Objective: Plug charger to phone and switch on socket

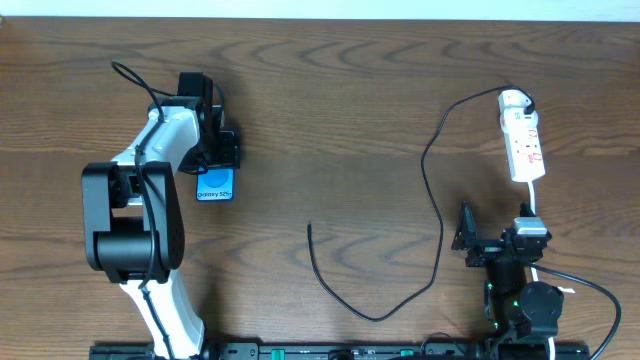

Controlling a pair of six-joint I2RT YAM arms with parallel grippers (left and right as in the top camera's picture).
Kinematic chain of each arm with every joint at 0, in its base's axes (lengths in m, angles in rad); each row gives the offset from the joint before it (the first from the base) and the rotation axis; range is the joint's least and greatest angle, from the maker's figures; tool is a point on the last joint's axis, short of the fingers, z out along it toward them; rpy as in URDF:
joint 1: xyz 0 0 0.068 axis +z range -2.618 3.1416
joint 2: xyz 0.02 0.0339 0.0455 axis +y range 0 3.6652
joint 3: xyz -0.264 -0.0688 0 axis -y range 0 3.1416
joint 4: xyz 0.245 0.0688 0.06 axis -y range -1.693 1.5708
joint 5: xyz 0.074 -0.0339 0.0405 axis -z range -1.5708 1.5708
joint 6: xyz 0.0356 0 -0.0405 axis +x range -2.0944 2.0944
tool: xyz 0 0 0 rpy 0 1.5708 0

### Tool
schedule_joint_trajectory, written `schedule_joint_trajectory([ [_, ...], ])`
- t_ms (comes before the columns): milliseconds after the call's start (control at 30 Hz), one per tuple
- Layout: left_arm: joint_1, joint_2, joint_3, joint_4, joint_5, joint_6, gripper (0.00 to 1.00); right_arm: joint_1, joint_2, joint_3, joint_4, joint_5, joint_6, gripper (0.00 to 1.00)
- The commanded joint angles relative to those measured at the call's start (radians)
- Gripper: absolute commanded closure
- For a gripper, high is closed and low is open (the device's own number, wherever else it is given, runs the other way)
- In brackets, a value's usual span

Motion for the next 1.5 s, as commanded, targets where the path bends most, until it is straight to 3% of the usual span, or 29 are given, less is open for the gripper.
schedule_joint_trajectory([
  [0,-0.003,0.019,-0.035,-0.006,0.027,0.003,0.78,0.007,-0.011,-0.001,-0.004,-0.003,-0.009,0.01],
  [100,-0.003,0.019,-0.035,-0.006,0.027,0.003,0.92,0.007,-0.011,-0.001,-0.004,-0.003,-0.009,0.01],
  [1467,-0.003,0.013,0.027,-0.052,0.027,0.002,0.93,0.007,-0.011,-0.001,-0.004,-0.003,-0.009,0.01],
])
